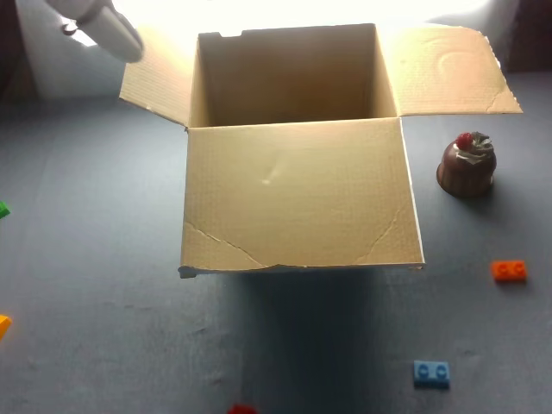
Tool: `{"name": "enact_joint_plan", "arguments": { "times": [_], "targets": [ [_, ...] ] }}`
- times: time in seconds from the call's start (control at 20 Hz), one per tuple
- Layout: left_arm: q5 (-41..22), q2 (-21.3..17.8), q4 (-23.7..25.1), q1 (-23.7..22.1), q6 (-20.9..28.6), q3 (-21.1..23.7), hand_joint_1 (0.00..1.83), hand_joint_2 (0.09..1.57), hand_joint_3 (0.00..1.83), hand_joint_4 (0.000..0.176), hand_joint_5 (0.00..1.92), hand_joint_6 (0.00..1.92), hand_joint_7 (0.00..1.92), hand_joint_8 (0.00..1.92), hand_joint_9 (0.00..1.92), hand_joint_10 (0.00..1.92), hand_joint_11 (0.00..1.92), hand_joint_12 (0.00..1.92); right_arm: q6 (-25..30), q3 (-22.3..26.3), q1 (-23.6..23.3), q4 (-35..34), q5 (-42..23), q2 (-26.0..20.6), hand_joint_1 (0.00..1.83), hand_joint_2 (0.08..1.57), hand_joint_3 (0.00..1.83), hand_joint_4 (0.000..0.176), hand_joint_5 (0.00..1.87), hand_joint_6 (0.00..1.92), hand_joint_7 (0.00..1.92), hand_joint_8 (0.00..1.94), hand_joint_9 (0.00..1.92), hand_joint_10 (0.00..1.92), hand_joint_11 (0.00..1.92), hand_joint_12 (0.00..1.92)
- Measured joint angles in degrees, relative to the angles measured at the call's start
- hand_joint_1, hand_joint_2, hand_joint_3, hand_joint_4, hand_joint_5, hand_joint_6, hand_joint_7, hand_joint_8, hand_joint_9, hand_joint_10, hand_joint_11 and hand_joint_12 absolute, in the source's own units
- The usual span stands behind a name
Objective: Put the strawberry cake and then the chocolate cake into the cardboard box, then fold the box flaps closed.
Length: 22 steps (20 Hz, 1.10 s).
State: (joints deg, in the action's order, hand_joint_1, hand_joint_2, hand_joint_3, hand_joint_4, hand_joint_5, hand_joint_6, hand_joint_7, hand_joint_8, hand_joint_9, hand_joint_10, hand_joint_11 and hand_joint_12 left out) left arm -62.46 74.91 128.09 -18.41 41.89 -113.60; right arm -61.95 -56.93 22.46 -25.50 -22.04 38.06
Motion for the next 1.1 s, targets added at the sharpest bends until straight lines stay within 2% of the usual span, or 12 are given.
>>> {"name": "enact_joint_plan", "arguments": {
  "times": [0.1, 0.2, 0.35, 0.45, 0.7, 0.85, 0.95, 1.1],
  "targets": [
    [-0.8, -1.4, 2.1, 0.0, 0.3, -0.8, 0.60, 1.08, 0.01, 0.000, 0.42, 0.01, 0.63, 0.02, 0.70, 0.12, 0.10, 1.41, 0.4, -1.4, 1.3, 0.0, 0.2, 1.6, 0.74, 1.03, 0.00, 0.000, 0.09, 0.01, 0.18, 0.00, 0.22, 0.01, 0.00, 0.62],
    [-1.2, -2.8, 2.9, 0.0, 0.3, -1.0, 0.58, 1.08, 0.01, 0.000, 0.43, 0.01, 0.65, 0.03, 0.72, 0.14, 0.12, 1.41, 2.0, -2.6, 2.1, 0.0, 0.5, 2.9, 0.73, 1.04, 0.00, 0.000, 0.10, 0.01, 0.18, 0.00, 0.23, 0.01, 0.00, 0.62],
    [-1.6, -4.2, 3.6, -0.1, 0.3, -1.7, 0.56, 1.07, 0.00, 0.000, 0.45, 0.00, 0.69, 0.00, 0.58, 0.53, 0.13, 1.45, 7.6, -4.8, 3.6, 0.3, 0.0, 5.1, 0.76, 1.02, 0.00, 0.000, 0.10, 0.01, 0.19, 0.00, 0.23, 0.01, 0.00, 0.64],
    [-1.6, -5.3, 4.2, -0.4, 0.3, -2.5, 0.55, 1.08, 0.00, 0.000, 0.46, 0.00, 0.70, 0.00, 0.52, 0.68, 0.13, 1.45, 9.5, -6.5, 4.2, 0.1, 0.7, 6.7, 0.81, 1.01, 0.00, 0.000, 0.12, 0.01, 0.20, 0.01, 0.23, 0.01, 0.00, 0.64],
    [-2.1, -8.2, 5.1, 0.0, 0.2, -3.0, 0.56, 1.08, 0.00, 0.000, 0.49, 0.01, 0.72, 0.01, 0.52, 0.68, 0.11, 1.46, 12.5, -10.4, 4.9, 0.2, 0.6, 11.0, 0.81, 0.99, 0.00, 0.000, 0.10, 0.00, 0.21, 0.00, 0.23, 0.00, 0.00, 0.65],
    [-2.3, -10.4, 5.3, 3.9, -0.2, -0.2, 0.58, 1.08, 0.00, 0.000, 0.49, 0.01, 0.71, 0.00, 0.53, 0.67, 0.11, 1.46, 13.6, -12.6, 4.8, 0.4, 0.4, 14.1, 0.78, 1.01, 0.00, 0.000, 0.08, 0.00, 0.23, 0.00, 0.24, 0.00, 0.00, 0.59],
    [-2.2, -12.7, 3.2, 7.1, -1.7, 3.1, 0.59, 1.08, 0.00, 0.000, 0.50, 0.01, 0.71, 0.00, 0.53, 0.68, 0.14, 1.43, 15.2, -14.9, 3.8, 0.5, 0.5, 16.3, 0.79, 1.02, 0.00, 0.000, 0.06, 0.00, 0.20, 0.00, 0.22, 0.00, 0.00, 0.57],
    [1.3, -15.7, -3.0, 11.6, -3.5, 7.4, 0.59, 1.09, 0.00, 0.000, 0.51, 0.01, 0.71, 0.00, 0.52, 0.65, 0.14, 1.40, 15.4, -18.6, 3.1, 0.0, -0.6, 19.7, 0.80, 1.00, 0.00, 0.000, 0.09, 0.01, 0.23, 0.01, 0.24, 0.01, 0.00, 0.62]
  ]
}}
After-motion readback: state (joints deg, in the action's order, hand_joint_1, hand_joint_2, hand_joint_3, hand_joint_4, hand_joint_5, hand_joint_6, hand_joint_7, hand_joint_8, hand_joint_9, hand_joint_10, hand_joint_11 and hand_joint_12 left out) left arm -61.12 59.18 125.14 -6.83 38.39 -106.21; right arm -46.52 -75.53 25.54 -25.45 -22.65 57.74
